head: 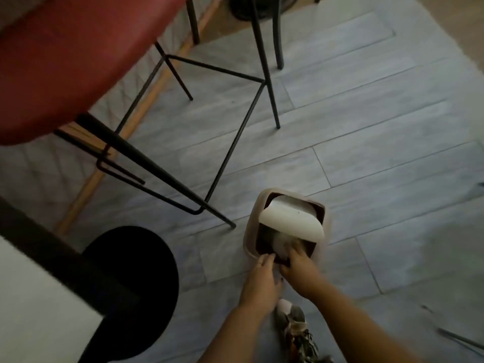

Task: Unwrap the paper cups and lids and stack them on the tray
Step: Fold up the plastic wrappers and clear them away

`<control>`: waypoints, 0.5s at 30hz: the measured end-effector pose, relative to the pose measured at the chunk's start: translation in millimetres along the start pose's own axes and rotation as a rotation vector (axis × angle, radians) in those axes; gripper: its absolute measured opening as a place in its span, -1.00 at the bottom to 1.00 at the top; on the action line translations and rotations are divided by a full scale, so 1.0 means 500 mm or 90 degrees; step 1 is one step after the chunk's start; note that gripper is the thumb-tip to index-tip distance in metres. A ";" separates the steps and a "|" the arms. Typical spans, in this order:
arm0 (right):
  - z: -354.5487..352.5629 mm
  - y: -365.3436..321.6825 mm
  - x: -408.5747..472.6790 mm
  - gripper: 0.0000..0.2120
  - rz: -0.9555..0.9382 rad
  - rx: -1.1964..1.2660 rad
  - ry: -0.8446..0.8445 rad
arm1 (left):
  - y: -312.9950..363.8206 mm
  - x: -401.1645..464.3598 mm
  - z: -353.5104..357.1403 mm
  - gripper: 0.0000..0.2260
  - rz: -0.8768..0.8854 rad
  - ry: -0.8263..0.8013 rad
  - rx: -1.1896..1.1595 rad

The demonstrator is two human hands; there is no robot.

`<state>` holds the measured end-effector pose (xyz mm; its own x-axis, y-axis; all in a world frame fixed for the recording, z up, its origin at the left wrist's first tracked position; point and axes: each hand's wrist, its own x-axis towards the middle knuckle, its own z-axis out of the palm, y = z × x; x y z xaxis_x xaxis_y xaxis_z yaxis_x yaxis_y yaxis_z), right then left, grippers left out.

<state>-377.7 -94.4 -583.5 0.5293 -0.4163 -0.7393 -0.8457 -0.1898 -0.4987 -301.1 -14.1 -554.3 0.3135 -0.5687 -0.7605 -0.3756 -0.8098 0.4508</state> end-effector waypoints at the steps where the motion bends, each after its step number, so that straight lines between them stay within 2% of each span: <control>1: 0.012 0.013 0.021 -0.48 0.001 -0.004 -0.008 | -0.011 0.018 0.008 -0.48 0.000 -0.004 0.001; 6: 0.052 0.062 0.088 -0.43 0.000 -0.059 -0.042 | -0.053 0.075 0.035 -0.47 -0.001 -0.028 0.038; 12: 0.035 0.056 0.051 -0.48 -0.035 -0.039 0.015 | -0.032 0.035 0.032 -0.44 -0.008 -0.038 0.020; 15: -0.002 0.028 -0.007 -0.57 -0.064 -0.057 0.052 | 0.011 -0.017 0.006 -0.44 -0.015 -0.021 -0.003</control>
<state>-391.5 -96.4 -587.5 0.6074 -0.4611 -0.6469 -0.7934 -0.3111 -0.5232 -308.5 -13.5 -546.8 0.2936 -0.5445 -0.7857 -0.3649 -0.8235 0.4344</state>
